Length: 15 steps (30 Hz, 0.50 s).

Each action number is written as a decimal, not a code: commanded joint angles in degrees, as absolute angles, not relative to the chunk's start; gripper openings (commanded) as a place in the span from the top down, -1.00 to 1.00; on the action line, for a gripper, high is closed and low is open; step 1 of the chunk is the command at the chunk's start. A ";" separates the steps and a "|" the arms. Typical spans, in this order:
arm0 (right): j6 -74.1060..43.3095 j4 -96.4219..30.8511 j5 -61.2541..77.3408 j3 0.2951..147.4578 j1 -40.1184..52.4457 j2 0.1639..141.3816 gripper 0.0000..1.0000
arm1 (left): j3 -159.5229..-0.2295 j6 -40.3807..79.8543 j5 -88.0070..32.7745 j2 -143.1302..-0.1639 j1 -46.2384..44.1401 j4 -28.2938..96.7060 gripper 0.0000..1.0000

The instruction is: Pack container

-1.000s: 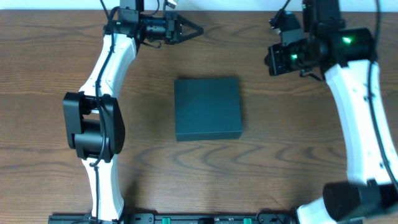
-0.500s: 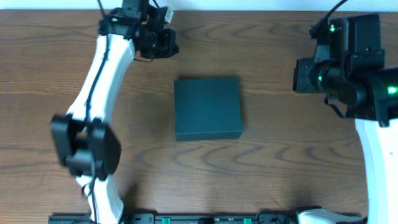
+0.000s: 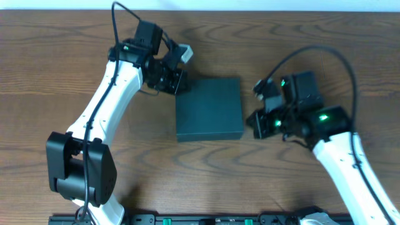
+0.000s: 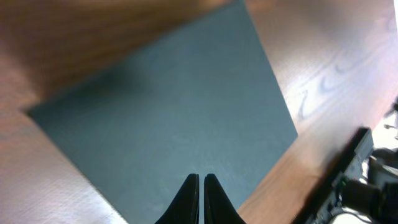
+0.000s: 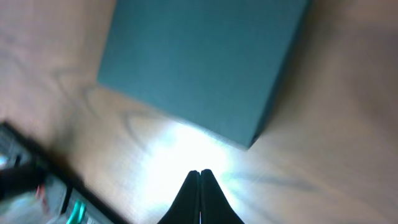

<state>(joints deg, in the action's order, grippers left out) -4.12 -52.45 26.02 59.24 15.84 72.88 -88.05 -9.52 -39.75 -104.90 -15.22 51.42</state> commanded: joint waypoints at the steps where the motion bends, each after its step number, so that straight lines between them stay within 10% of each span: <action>1: -2.70 -48.97 36.10 51.20 16.16 72.42 0.97 | -85.34 -12.47 -43.88 -104.71 -16.60 49.91 0.88; 15: -10.33 -42.13 34.96 40.93 23.20 68.55 0.97 | -79.61 -12.10 -41.98 -104.92 -21.37 47.11 0.88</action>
